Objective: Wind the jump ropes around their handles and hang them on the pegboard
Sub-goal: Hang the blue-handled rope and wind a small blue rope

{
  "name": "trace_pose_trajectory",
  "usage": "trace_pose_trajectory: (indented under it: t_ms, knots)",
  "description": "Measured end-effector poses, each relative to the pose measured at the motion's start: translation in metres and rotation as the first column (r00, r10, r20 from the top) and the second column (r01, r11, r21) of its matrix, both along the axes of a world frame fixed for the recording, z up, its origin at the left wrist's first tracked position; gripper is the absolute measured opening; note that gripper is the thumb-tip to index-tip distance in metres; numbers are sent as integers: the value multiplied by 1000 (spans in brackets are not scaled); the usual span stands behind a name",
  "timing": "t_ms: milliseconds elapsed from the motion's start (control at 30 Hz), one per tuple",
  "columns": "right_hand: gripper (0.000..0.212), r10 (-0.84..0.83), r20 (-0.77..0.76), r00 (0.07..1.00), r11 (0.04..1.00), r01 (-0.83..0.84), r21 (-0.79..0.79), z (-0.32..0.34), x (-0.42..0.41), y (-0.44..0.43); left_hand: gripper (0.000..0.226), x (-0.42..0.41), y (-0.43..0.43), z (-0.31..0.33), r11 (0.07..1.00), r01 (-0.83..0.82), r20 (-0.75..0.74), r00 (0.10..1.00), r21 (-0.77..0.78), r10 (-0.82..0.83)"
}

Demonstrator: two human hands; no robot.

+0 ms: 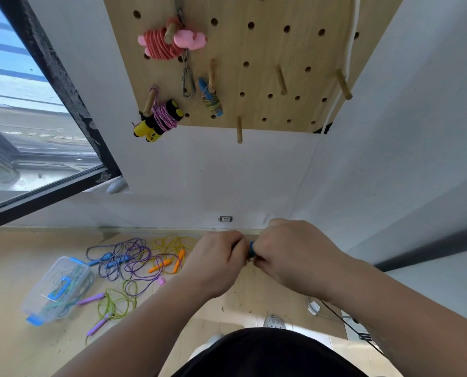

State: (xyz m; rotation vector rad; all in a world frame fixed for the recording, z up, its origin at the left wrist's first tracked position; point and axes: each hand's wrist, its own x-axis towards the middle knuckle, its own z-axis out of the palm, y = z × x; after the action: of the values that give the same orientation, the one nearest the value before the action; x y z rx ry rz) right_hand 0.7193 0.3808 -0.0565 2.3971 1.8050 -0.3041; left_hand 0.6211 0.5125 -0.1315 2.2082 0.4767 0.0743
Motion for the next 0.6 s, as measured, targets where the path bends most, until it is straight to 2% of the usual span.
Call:
trace_pose_trajectory:
  t_ms: [100, 133, 200, 267, 333, 467, 600]
  knots:
    - [24, 85, -29, 996, 995, -83, 45, 12, 6, 1, 27, -4, -2, 3, 987, 161, 26, 987, -8, -160]
    - [21, 72, -88, 994, 995, -66, 73, 15, 11, 1, 25, -5, -3, 6, 977, 214, 47, 976, 3, -214]
    - [15, 6, -303, 953, 997, 18, 77, 21, 21, 0, 25, -8, -2, 12, 957, 288, 103, 952, 33, -290]
    - [11, -68, -559, 826, 992, 118, 54, 23, 32, -1, 24, -11, 1, 18, 949, 315, 189, 931, 18, -313]
    - [12, -106, -729, 676, 970, 233, 75, 24, 38, -2, 19, -13, 3, 22, 943, 326, 272, 915, -60, -299]
    - [22, -95, -895, 436, 909, 405, 101, 18, 34, -1, 22, -16, -2, 24, 918, 283, 406, 900, -276, -155]
    - [20, -91, -993, 70, 813, 582, -33, 5, 15, -1, 19, -18, 4, 24, 958, 233, 468, 874, -166, -132]
